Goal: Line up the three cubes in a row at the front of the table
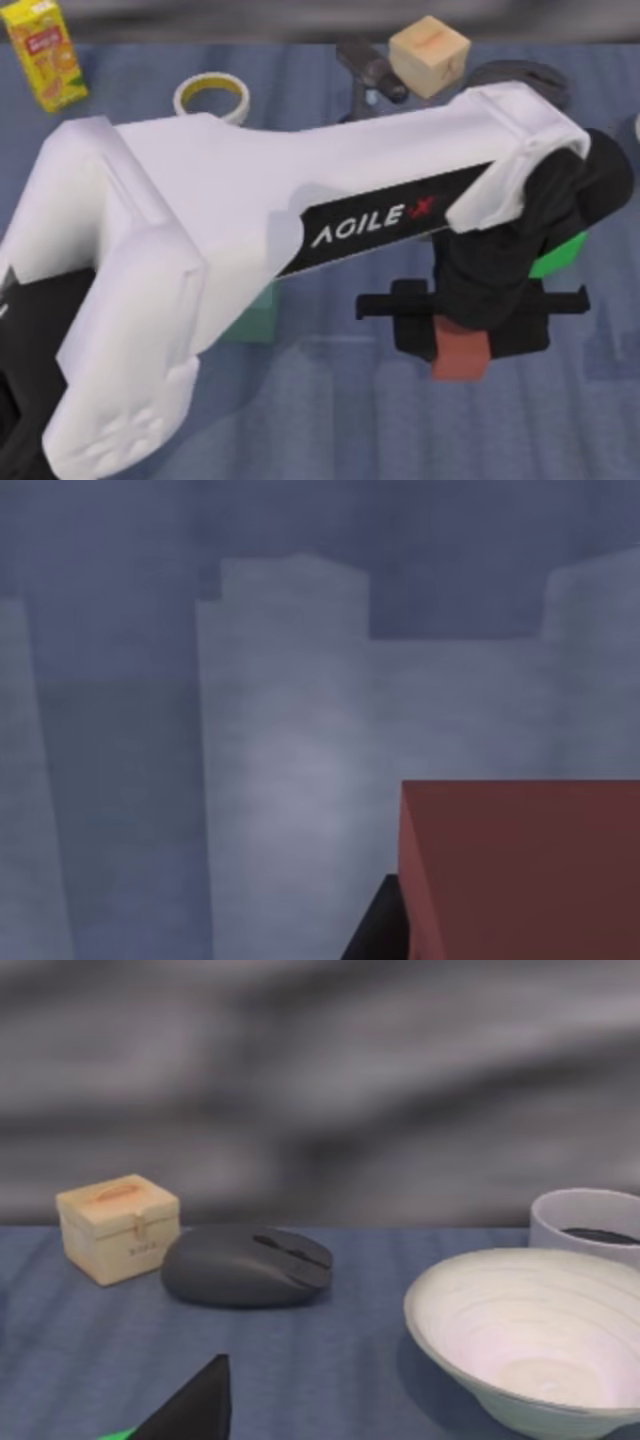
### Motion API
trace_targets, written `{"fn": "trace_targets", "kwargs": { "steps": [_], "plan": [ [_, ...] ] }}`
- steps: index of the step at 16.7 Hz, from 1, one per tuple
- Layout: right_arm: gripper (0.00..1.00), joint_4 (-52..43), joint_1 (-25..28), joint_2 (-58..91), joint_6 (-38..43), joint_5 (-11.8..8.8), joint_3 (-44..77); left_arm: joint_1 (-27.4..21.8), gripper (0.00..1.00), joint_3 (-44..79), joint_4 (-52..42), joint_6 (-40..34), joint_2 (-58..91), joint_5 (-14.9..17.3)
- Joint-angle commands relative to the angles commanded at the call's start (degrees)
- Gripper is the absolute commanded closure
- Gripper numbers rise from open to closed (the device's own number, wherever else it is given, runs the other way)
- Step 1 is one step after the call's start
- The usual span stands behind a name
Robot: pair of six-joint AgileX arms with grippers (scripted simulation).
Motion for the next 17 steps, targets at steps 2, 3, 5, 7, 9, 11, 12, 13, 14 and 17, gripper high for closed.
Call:
{"fn": "trace_targets", "kwargs": {
  "steps": [2,3,5,7,9,11,12,13,14,17],
  "plan": [
    [0.0,0.0,0.0,0.0,0.0,0.0,0.0,0.1,1.0,-3.1,4.3,0.0,0.8,0.0],
    [0.0,0.0,0.0,0.0,0.0,0.0,0.0,0.2,1.0,-4.7,6.8,0.0,1.2,0.0],
    [0.0,0.0,0.0,0.0,0.0,0.0,0.0,0.2,1.0,-7.7,10.4,0.0,2.0,0.0],
    [0.0,0.0,0.0,0.0,0.0,0.0,0.0,0.2,1.0,-8.7,11.5,0.0,2.4,0.0],
    [0.0,0.0,0.0,0.0,0.0,0.0,0.0,0.2,1.0,-8.7,11.5,0.0,2.4,0.0],
    [0.0,0.0,0.0,0.0,0.0,0.0,0.0,0.2,0.92,-8.7,11.5,0.0,2.4,0.0],
    [0.0,0.0,0.0,0.0,0.0,0.0,0.0,0.2,0.85,-8.7,11.5,0.0,2.4,0.0],
    [0.0,0.0,0.0,0.0,0.0,0.0,0.0,0.2,0.77,-8.7,11.5,0.0,2.4,0.0],
    [0.0,0.0,0.0,0.0,0.0,0.0,0.0,0.2,0.7,-8.7,11.5,0.0,2.4,0.0],
    [0.0,0.0,0.0,0.0,0.0,0.0,0.0,0.2,0.47,-8.7,11.5,0.0,2.4,0.0]
  ]
}}
